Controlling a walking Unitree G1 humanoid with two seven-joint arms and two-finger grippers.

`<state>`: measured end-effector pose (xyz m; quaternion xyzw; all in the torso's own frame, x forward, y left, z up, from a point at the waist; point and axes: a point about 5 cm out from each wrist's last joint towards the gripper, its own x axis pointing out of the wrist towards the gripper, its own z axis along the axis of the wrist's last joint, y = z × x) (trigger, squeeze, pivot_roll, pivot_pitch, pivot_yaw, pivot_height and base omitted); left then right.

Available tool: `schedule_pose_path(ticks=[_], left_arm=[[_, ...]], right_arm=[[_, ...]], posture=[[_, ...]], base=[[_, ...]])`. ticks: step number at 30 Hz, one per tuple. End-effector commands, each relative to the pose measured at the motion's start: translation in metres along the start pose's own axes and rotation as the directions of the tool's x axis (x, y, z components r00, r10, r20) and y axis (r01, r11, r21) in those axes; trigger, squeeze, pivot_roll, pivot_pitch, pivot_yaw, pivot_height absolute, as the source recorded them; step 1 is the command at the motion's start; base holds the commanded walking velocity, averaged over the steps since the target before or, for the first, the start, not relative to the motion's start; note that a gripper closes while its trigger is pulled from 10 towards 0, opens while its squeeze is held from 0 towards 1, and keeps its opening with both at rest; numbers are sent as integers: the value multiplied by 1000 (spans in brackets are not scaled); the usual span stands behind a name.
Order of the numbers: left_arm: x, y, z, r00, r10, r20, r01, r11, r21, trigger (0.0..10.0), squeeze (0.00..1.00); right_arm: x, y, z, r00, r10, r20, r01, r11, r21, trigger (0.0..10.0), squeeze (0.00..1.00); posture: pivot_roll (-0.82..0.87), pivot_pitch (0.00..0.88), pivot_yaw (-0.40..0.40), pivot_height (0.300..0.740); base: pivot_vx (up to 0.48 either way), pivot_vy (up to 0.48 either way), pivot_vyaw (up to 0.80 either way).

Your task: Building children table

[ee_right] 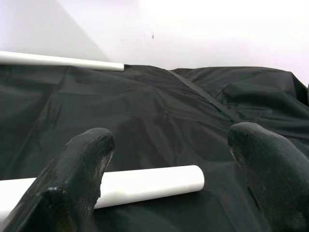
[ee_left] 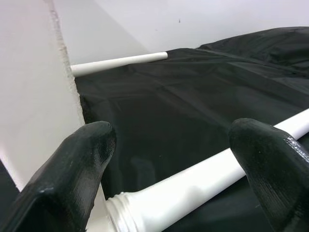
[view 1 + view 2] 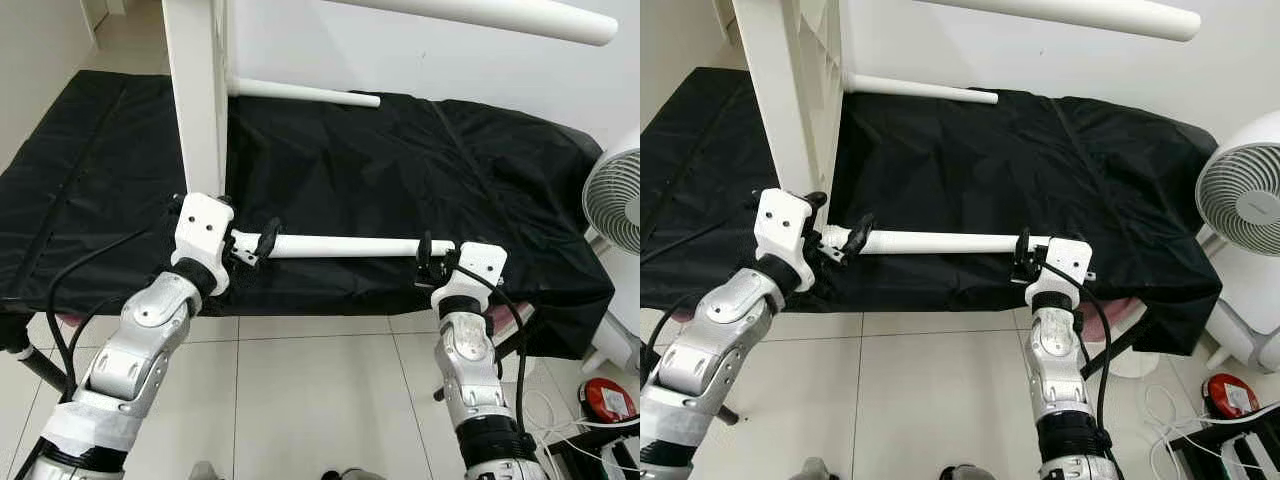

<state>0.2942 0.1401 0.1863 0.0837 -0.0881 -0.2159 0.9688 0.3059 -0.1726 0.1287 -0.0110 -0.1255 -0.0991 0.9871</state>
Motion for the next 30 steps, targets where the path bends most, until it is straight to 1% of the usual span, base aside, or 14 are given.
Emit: schedule_pose_path(ticks=[1, 3, 5, 7, 8, 9, 12, 17, 18, 19, 21, 23, 24, 30], left_arm=[[4, 8, -4, 998, 55, -19, -54, 997, 53, 10000, 0], [7, 17, -6, 994, 102, -26, -100, 992, 70, 10000, 0], [8, 20, -6, 993, 116, -25, -114, 991, 66, 10000, 0], [10, 25, -7, 984, 178, -21, -176, 982, 64, 10000, 0], [10, 25, -7, 984, 178, -21, -176, 982, 64, 10000, 0], [11, 28, -7, 972, 234, -26, -231, 968, 93, 10000, 0], [11, 27, -6, 967, 253, -20, -250, 963, 101, 10000, 0], [10, 16, -1, 979, 203, 0, -203, 976, 80, 10000, 0], [9, 7, 0, 987, 159, 9, -159, 985, 67, 10000, 0], [9, 7, 0, 987, 159, 9, -159, 985, 67, 10000, 0], [6, -16, 4, 999, 31, 33, -31, 1000, -8, 10000, 0], [4, -30, 3, 998, -50, 31, 52, 997, -64, 10000, 0], [4, -33, 2, 997, -66, 27, 68, 995, -77, 10000, 0], [7, -40, -5, 995, -97, 18, 98, 993, -68, 10000, 0]], right_arm=[[1, -1, 1, 1000, -3, 8, 3, 1000, -3, 10000, 0], [3, -1, 1, 1000, -3, 11, 3, 1000, -3, 10000, 0], [3, -2, 1, 1000, -4, 11, 4, 1000, -4, 10000, 0], [2, -4, 1, 1000, -12, 11, 12, 1000, -6, 10000, 0], [2, -4, 1, 1000, -12, 11, 12, 1000, -6, 10000, 0], [1, -5, 0, 1000, -16, 11, 16, 1000, -6, 10000, 0], [0, -4, 0, 1000, -19, 11, 19, 1000, -5, 10000, 0], [0, -4, 1, 1000, -20, 11, 20, 1000, -5, 10000, 0], [0, -4, 0, 1000, -17, 10, 17, 1000, -5, 10000, 0], [0, -4, 0, 1000, -17, 10, 17, 1000, -5, 10000, 0], [0, -1, -1, 1000, 9, 2, -9, 1000, -4, 10000, 0], [1, 5, -1, 999, 53, 3, -53, 998, -15, 10000, 0], [2, 6, -1, 998, 65, 6, -65, 998, -18, 10000, 0], [6, 11, 2, 996, 91, 16, -91, 996, -15, 10000, 0]], posture=[[-6, 14, -85, 740], [-11, 11, -82, 740], [-11, 11, -82, 740], [-14, 10, -80, 740], [-14, 10, -80, 740], [-15, 9, -79, 740], [-17, 9, -77, 740], [-17, 8, -77, 740], [-17, 8, -77, 740], [-17, 8, -77, 740], [-7, 8, -87, 740], [-3, 5, -90, 740], [-3, 5, -90, 740], [1, 0, -98, 740]], base=[[0, 0, 0], [0, 0, 0], [0, 0, 0], [0, 0, 0], [0, 0, 0], [0, 0, 0], [0, 0, 0], [0, 0, 0], [0, 0, 0], [0, 0, 0], [0, 0, 0], [0, 0, 0], [0, 0, 0], [0, 0, 0]])
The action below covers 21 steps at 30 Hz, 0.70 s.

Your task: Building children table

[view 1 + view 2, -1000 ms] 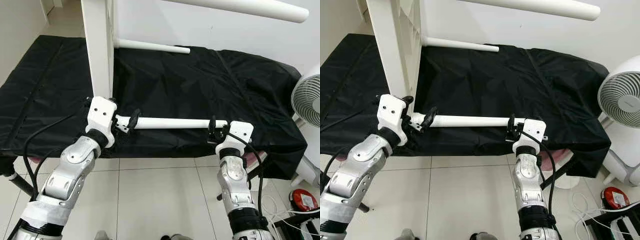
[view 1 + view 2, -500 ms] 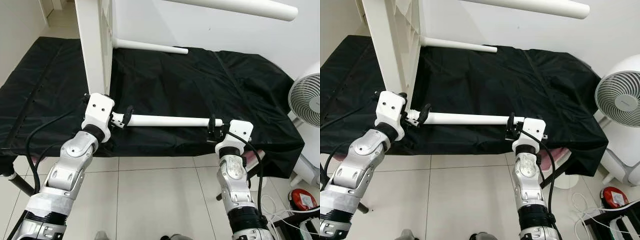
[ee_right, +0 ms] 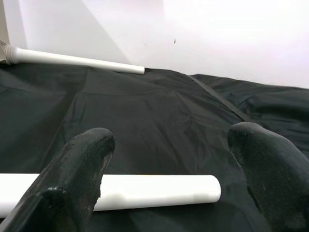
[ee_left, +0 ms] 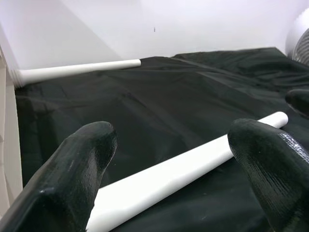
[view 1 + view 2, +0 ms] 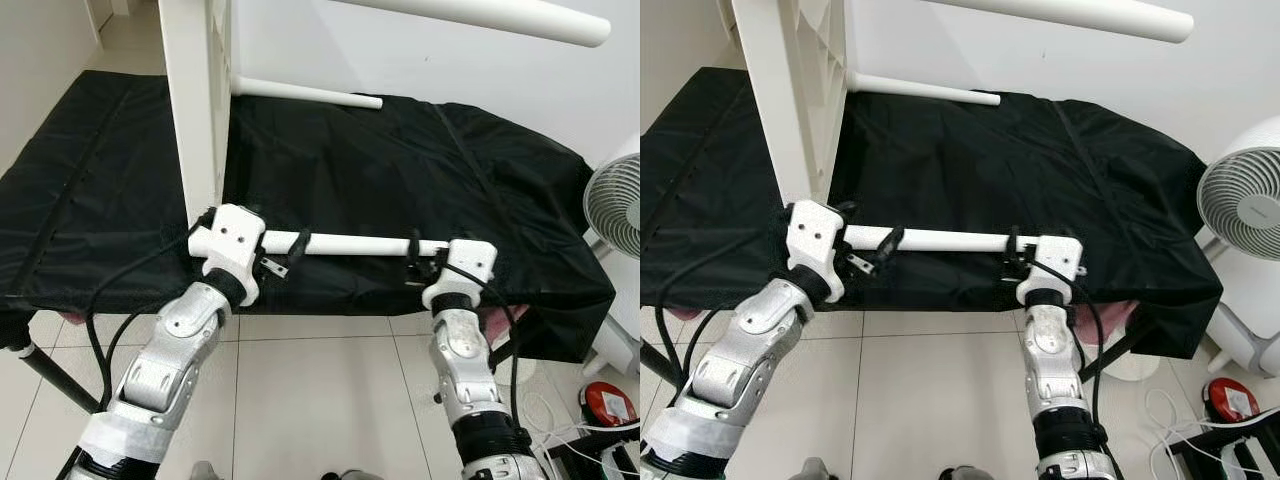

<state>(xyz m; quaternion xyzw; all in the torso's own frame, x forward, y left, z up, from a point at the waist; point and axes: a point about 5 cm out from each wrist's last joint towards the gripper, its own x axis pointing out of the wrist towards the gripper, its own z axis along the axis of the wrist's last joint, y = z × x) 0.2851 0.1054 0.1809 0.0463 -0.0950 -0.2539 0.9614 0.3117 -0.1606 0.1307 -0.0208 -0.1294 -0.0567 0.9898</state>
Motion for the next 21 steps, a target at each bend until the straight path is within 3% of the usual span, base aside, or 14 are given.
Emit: schedule_pose_path(ticks=[1, 2, 3, 10, 11, 12, 16, 21], left_arm=[[3, -3, -9, 999, -9, -39, 10, 1000, 26, 10000, 0], [3, -3, -9, 999, -9, -39, 10, 1000, 26, 10000, 0], [6, -3, -12, 998, -2, -60, 3, 1000, 21, 10000, 0], [9, -1, -16, 996, 25, -88, -25, 1000, 2, 10000, 0], [10, -1, -18, 994, 39, -102, -40, 999, -8, 10000, 0], [10, 1, -21, 991, 62, -116, -65, 998, -22, 10000, 0], [12, 7, -22, 986, 134, -100, -137, 990, -29, 10000, 0], [13, 10, -25, 977, 183, -105, -188, 981, -40, 10000, 0]], right_arm=[[4, -2, 1, 1000, 14, 5, -14, 1000, 15, 10000, 0], [4, -2, 1, 1000, 14, 5, -14, 1000, 15, 10000, 0], [5, -2, 2, 1000, 20, 8, -21, 999, 35, 10000, 1000], [6, -1, 4, 999, 32, 13, -33, 998, 52, 10000, 1000], [6, 1, 3, 999, 41, 9, -42, 998, 49, 10000, 443], [6, 4, 3, 998, 55, 4, -55, 997, 51, 10000, 0], [6, 10, 4, 995, 103, -4, -102, 993, 58, 10000, 0], [6, 6, 2, 995, 97, -14, -96, 994, 53, 10000, 0]], posture=[[1, 0, -99, 740], [1, 0, -99, 740], [1, 0, -99, 740], [-8, 0, -99, 740], [-16, 0, -99, 740], [-20, 0, -100, 740], [-31, 0, -99, 740], [-25, 0, -90, 740]], base=[[0, 0, 0], [0, 0, 0], [0, 0, 0], [0, 0, 0], [0, 0, 0], [0, 0, 0], [0, 0, 0], [0, 0, 0]])
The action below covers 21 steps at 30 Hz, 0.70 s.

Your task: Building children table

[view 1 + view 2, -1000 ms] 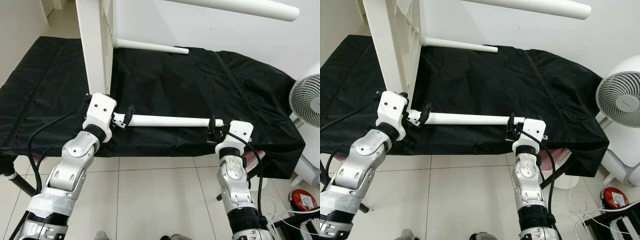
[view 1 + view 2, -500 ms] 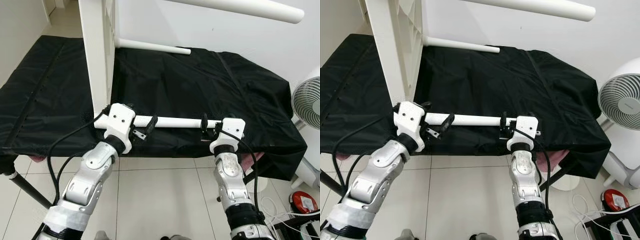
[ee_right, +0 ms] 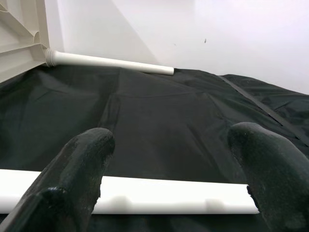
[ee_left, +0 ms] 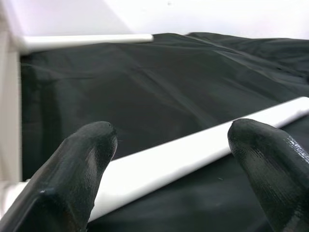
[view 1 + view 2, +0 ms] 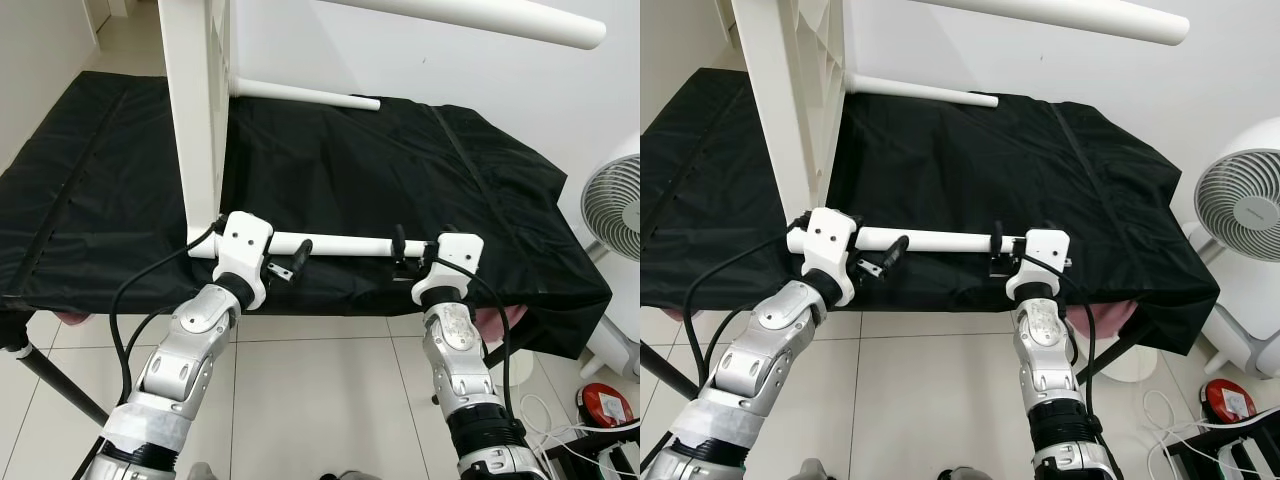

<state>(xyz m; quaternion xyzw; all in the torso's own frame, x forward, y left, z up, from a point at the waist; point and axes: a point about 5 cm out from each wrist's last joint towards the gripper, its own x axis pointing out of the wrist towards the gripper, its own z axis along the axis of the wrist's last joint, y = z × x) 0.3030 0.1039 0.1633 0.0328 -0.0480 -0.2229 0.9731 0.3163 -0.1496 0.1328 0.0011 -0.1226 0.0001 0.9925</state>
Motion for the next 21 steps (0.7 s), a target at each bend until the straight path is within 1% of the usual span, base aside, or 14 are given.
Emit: schedule_pose_path(ticks=[1, 5, 6, 8, 9, 10, 11, 12, 13, 15, 16, 19, 20, 21], left_arm=[[0, 6, -5, 991, 133, -12, -133, 991, -27, 10000, 0], [-4, 6, -12, 986, 167, -12, -167, 986, 4, 10000, 0], [-10, 6, -18, 983, 185, -16, -184, 982, 31, 10000, 0], [-10, 6, -18, 983, 185, -16, -184, 982, 31, 10000, 0], [-14, 6, -21, 980, 200, -17, -199, 979, 35, 10000, 0], [-17, 5, -24, 981, 193, -23, -192, 981, 31, 10000, 0], [-17, 5, -24, 981, 193, -23, -192, 981, 31, 10000, 0], [-21, 4, -26, 982, 189, -13, -188, 982, 30, 10000, 0], [-21, 4, -26, 982, 189, -13, -188, 982, 30, 10000, 0], [-27, 3, -32, 982, 189, -25, -189, 982, 5, 10000, 0], [-27, 3, -32, 982, 189, -25, -189, 982, 5, 10000, 0], [-30, 5, -36, 977, 208, -39, -209, 977, -30, 10000, 0], [-31, 7, -35, 974, 227, -23, -228, 973, -27, 10000, 0], [-31, 7, -35, 974, 227, -23, -228, 973, -27, 10000, 0]], right_arm=[[2, -7, 1, 1000, -14, 0, 14, 1000, -8, 10000, 0], [1, -8, -1, 1000, -23, 8, 23, 999, -40, 10000, 0], [-1, -5, -3, 1000, -16, 9, 16, 998, -60, 10000, 0], [-1, -5, -3, 1000, -16, 9, 16, 998, -60, 10000, 0], [-2, -2, -4, 1000, -1, 7, 1, 998, -66, 10000, 0], [-4, 1, -5, 1000, 14, 4, -13, 997, -70, 10000, 0], [-4, 1, -5, 1000, 14, 4, -13, 997, -70, 10000, 0], [-7, 4, -7, 1000, 31, -3, -31, 997, -73, 10000, 0], [-7, 4, -7, 1000, 31, -3, -31, 997, -73, 10000, 0], [-11, 8, -11, 998, 58, -16, -59, 995, -75, 10000, 0], [-11, 8, -11, 998, 58, -16, -59, 995, -75, 10000, 0], [-11, 11, -13, 997, 78, -23, -80, 994, -77, 10000, 0], [-10, 13, -13, 995, 102, -20, -103, 991, -81, 10000, 0], [-10, 13, -13, 995, 102, -20, -103, 991, -81, 10000, 0]], posture=[[-25, 0, -90, 740], [-13, 0, -82, 740], [-8, 0, -83, 740], [-8, 0, -83, 740], [-8, 0, -83, 740], [-1, 0, -85, 740], [-1, 0, -85, 740], [6, 0, -92, 740], [6, 0, -92, 740], [14, 0, -100, 740], [14, 0, -100, 740], [20, 0, -109, 740], [27, 0, -118, 740], [27, 0, -118, 740]], base=[[0, 0, 0], [0, 0, 0], [0, 0, 0], [0, 0, 0], [0, 0, 0], [0, 0, 0], [0, 0, 0], [0, 0, 0], [0, 0, 0], [0, 0, 0], [0, 0, 0], [0, 0, 0], [0, 0, 0], [0, 0, 0]])
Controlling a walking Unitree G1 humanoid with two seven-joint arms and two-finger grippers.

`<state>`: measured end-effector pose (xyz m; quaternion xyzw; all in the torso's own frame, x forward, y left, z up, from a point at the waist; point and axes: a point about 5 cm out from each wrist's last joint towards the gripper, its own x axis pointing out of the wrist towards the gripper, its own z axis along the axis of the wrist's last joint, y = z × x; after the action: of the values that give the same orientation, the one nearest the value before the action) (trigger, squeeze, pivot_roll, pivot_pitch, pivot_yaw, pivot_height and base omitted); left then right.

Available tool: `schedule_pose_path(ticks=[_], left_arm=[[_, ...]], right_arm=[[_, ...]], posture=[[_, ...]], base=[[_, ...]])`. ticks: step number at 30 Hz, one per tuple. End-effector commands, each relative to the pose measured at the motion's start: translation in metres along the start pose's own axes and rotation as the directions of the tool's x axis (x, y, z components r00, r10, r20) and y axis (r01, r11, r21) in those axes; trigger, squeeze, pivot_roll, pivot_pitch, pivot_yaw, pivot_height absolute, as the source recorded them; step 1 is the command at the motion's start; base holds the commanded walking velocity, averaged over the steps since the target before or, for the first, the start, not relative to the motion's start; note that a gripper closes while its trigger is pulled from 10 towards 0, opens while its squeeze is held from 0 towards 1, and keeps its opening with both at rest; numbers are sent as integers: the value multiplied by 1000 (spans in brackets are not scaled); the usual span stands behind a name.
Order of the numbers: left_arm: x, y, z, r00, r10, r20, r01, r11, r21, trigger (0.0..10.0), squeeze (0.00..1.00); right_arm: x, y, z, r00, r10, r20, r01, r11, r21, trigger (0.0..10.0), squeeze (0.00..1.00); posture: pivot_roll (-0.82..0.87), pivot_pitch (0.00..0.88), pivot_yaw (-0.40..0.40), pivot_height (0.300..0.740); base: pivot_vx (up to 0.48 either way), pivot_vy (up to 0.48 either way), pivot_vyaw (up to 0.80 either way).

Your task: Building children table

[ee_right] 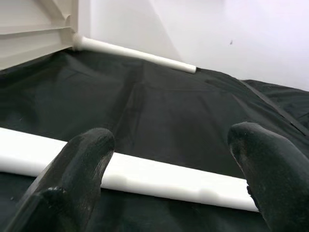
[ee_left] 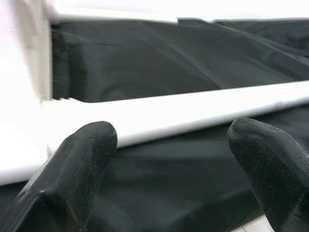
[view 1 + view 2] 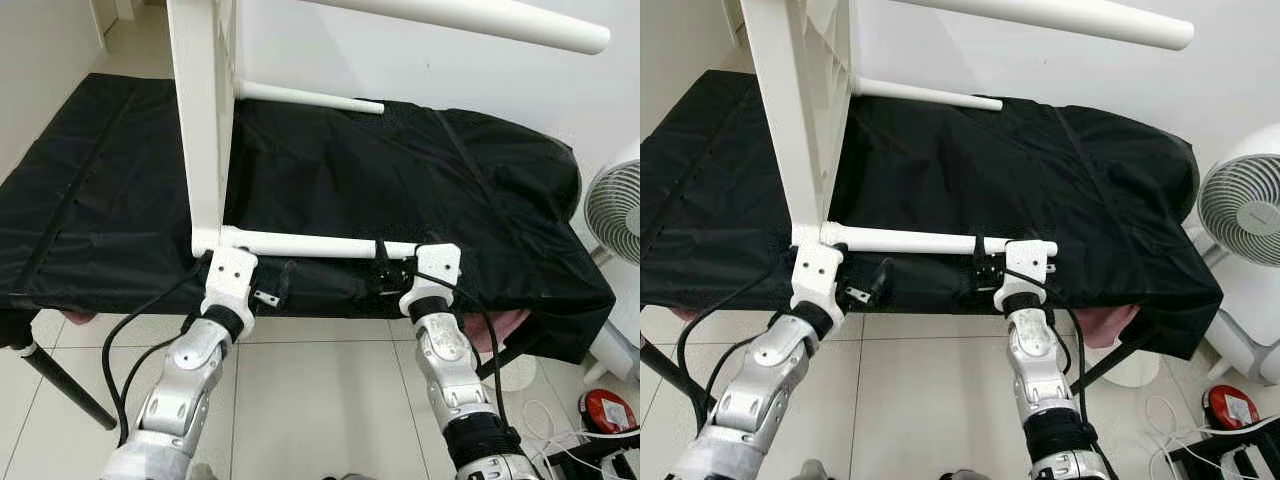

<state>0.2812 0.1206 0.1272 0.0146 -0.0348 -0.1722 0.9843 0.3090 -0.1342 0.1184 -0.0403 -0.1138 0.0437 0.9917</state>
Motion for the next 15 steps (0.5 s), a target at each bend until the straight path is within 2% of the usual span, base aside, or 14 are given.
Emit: schedule_pose_path(ticks=[1, 15], left_arm=[[-1, 5, 0, 992, 127, 14, -127, 992, 10, 10000, 0], [-1, 0, 3, 995, 90, 51, -93, 994, 59, 10000, 0]], right_arm=[[1, -1, 0, 1000, 11, 4, -11, 1000, -13, 10000, 0], [6, -2, 0, 1000, 27, 11, -27, 999, -29, 10000, 0]], posture=[[28, 0, -120, 740], [39, 0, -130, 740]], base=[[0, 0, 0], [0, 0, 0]])
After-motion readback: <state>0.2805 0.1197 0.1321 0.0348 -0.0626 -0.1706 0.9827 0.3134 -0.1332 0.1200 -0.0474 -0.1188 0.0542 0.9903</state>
